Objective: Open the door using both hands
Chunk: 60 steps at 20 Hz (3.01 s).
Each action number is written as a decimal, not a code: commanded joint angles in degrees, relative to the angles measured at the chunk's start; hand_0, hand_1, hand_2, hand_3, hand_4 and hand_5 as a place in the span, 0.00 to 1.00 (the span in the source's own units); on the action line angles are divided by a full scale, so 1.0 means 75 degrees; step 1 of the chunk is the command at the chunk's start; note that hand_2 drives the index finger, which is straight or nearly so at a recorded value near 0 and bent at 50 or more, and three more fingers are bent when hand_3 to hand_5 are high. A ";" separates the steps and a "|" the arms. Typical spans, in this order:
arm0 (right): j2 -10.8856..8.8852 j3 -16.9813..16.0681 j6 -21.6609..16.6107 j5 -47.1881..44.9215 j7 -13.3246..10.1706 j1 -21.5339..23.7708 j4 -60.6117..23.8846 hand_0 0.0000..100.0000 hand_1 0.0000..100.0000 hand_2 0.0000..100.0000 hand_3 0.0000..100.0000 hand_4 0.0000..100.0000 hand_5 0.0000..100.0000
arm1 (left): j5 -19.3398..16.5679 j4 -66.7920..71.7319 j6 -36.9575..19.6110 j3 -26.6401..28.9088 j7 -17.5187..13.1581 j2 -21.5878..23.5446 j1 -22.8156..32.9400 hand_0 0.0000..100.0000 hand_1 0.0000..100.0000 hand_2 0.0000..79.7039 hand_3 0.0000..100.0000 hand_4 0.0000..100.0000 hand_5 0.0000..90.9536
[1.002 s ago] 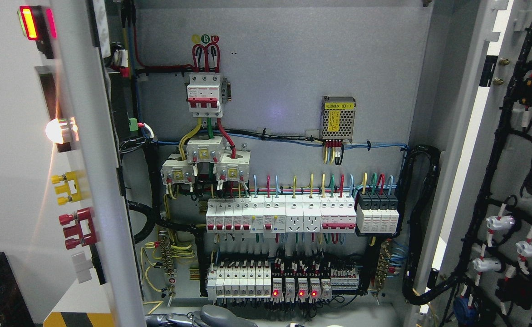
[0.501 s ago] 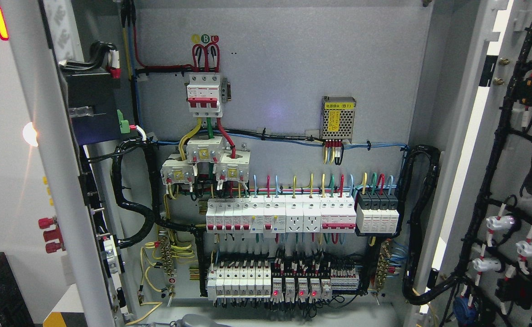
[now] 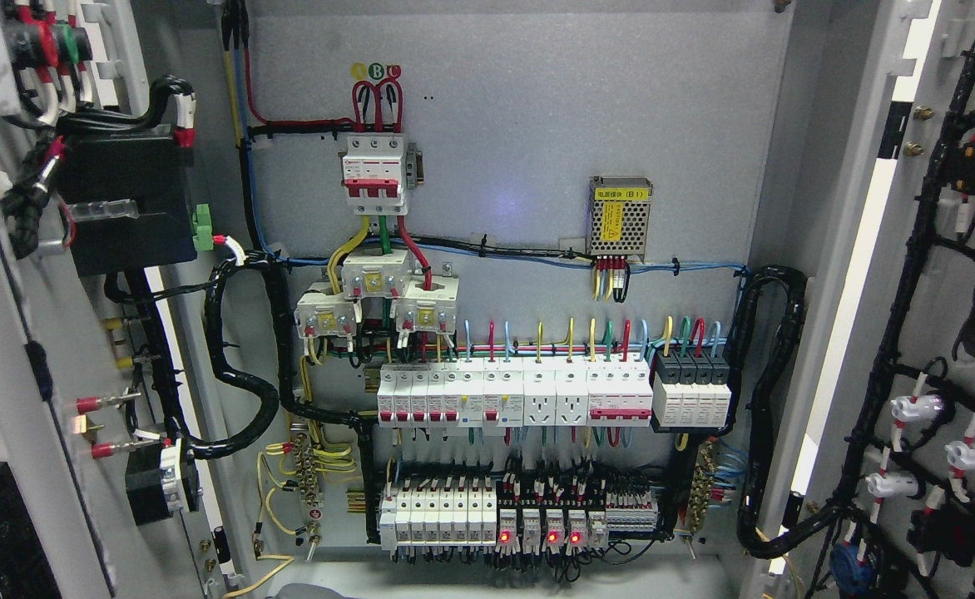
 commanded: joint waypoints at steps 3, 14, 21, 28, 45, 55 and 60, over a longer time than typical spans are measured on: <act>0.0359 0.0444 0.0003 0.0005 -0.0002 -0.0209 0.0529 0.00 0.00 0.00 0.00 0.00 0.00 | 0.0000 -0.1984 0.0003 -0.0024 0.0000 0.0232 0.0800 0.00 0.00 0.00 0.00 0.00 0.00; 0.0231 0.0386 -0.0020 -0.0007 0.0009 -0.0256 0.0494 0.00 0.00 0.00 0.00 0.00 0.00 | 0.0000 -0.4337 -0.0208 -0.1101 0.0000 0.0782 0.1959 0.00 0.00 0.00 0.00 0.00 0.00; -0.0659 -0.0351 -0.0114 -0.0042 0.0009 -0.0069 0.0459 0.00 0.00 0.00 0.00 0.00 0.00 | 0.0000 -0.6925 -0.0219 -0.1442 0.0000 0.1403 0.3036 0.00 0.00 0.00 0.00 0.00 0.00; -0.1129 -0.0938 -0.0841 -0.0031 -0.0014 0.0353 0.0016 0.00 0.00 0.00 0.00 0.00 0.00 | 0.0023 -0.9834 -0.0208 -0.1489 -0.0012 0.2223 0.4046 0.00 0.00 0.00 0.00 0.00 0.00; -0.2031 -0.2566 -0.0876 0.0004 -0.1924 0.2567 -0.2200 0.00 0.00 0.00 0.00 0.00 0.00 | 0.0023 -1.2707 -0.0220 -0.2333 -0.0036 0.3584 0.4410 0.00 0.00 0.00 0.00 0.00 0.00; -0.2300 -0.2849 -0.1625 0.1000 -0.2275 0.3986 -0.3149 0.00 0.00 0.00 0.00 0.00 0.00 | 0.0023 -1.4113 -0.0512 -0.2344 -0.0036 0.4064 0.4118 0.00 0.00 0.00 0.00 0.00 0.00; -0.2488 -0.3200 -0.1942 0.0989 -0.2299 0.4513 -0.3607 0.00 0.00 0.00 0.00 0.00 0.00 | 0.0035 -1.4441 -0.0524 -0.2333 -0.0036 0.4134 0.3497 0.00 0.00 0.00 0.00 0.00 0.00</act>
